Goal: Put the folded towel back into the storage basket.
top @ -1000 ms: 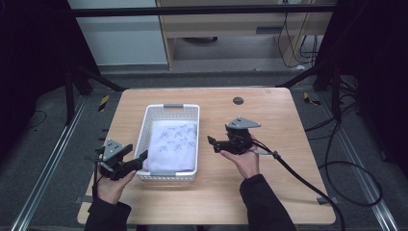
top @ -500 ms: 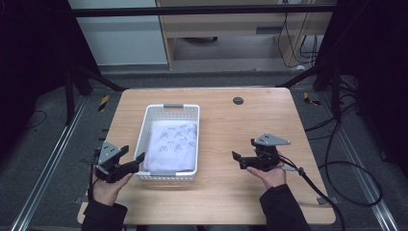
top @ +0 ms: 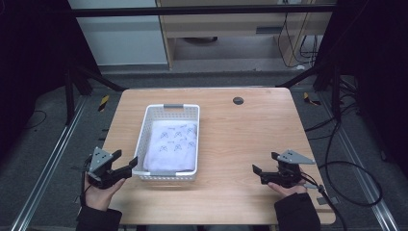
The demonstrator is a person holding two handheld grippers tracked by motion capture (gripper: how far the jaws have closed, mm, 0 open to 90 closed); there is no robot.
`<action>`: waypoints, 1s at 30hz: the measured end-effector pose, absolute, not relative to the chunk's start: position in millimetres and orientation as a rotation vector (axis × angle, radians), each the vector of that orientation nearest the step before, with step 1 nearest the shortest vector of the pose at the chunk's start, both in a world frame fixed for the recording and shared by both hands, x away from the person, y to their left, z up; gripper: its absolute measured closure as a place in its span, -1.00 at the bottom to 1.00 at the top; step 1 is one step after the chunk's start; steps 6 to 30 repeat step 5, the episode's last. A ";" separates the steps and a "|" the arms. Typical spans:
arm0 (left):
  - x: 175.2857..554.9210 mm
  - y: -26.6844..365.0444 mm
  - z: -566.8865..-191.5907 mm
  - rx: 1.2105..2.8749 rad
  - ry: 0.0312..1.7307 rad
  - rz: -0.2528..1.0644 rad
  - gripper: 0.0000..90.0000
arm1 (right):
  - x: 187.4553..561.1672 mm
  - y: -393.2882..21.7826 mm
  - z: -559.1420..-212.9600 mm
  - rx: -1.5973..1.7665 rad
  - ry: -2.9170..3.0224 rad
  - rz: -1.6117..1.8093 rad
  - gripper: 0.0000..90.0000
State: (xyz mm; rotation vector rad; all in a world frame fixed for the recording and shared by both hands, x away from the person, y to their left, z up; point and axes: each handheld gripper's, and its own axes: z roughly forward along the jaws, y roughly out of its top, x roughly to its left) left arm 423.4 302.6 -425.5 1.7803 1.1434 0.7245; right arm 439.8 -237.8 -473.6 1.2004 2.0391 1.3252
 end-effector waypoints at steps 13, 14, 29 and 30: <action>419.4 310.0 -428.0 1.764 1.146 0.733 -0.33 | 434.6 -254.7 -482.9 1.252 2.014 1.294 -0.83; 419.4 310.0 -428.0 1.764 1.146 0.733 -0.33 | 434.6 -254.7 -482.9 1.252 2.014 1.294 -0.83; 419.4 310.0 -428.0 1.764 1.146 0.733 -0.33 | 434.6 -254.7 -482.9 1.252 2.014 1.294 -0.83; 419.4 310.0 -428.0 1.764 1.146 0.733 -0.33 | 434.6 -254.7 -482.9 1.252 2.014 1.294 -0.83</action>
